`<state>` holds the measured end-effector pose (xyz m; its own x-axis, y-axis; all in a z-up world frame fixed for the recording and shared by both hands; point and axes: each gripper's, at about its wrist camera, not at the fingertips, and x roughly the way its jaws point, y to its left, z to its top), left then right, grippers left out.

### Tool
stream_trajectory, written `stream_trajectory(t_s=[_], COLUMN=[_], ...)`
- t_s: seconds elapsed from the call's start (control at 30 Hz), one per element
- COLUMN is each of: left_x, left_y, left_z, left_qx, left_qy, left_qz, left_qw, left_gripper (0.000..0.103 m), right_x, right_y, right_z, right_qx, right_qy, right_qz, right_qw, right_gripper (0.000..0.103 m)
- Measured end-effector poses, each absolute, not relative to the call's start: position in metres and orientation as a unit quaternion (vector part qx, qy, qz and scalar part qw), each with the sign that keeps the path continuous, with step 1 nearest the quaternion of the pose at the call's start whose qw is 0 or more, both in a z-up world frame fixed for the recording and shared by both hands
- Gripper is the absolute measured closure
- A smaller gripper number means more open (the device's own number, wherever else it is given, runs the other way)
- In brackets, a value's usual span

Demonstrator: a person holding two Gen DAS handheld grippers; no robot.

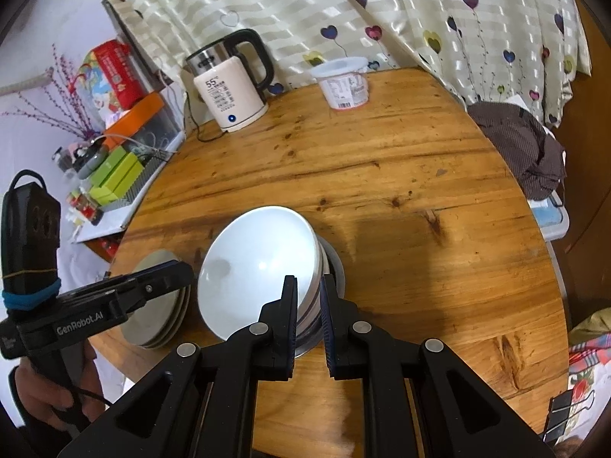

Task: Organize plates and bowls
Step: 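Release the bowl and grip the steel bowl's rim with the left gripper, then lift the nested bowl stack and tilt it with the left gripper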

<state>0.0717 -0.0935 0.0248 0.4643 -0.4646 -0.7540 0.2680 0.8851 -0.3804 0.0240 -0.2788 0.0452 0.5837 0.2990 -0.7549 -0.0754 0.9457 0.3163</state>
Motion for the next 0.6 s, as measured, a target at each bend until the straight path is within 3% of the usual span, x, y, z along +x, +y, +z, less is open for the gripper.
stream_trajectory(t_s=[0.13, 0.6], left_x=[0.068, 0.055], left_y=[-0.087, -0.075], left_z=[0.024, 0.016], left_qx=[-0.108, -0.104], left_qy=[0.465, 0.455], left_qz=[-0.212, -0.205], left_qw=[0.853, 0.860], left_gripper=[0.074, 0.074], right_x=[0.018, -0.001], right_y=[-0.276, -0.277], right_z=[0.050, 0.052], right_qx=[0.108, 0.081], right_qy=[0.427, 0.399], right_qz=[0.110, 0.129], right_qw=[0.891, 0.904], right_gripper=[0.080, 0.073])
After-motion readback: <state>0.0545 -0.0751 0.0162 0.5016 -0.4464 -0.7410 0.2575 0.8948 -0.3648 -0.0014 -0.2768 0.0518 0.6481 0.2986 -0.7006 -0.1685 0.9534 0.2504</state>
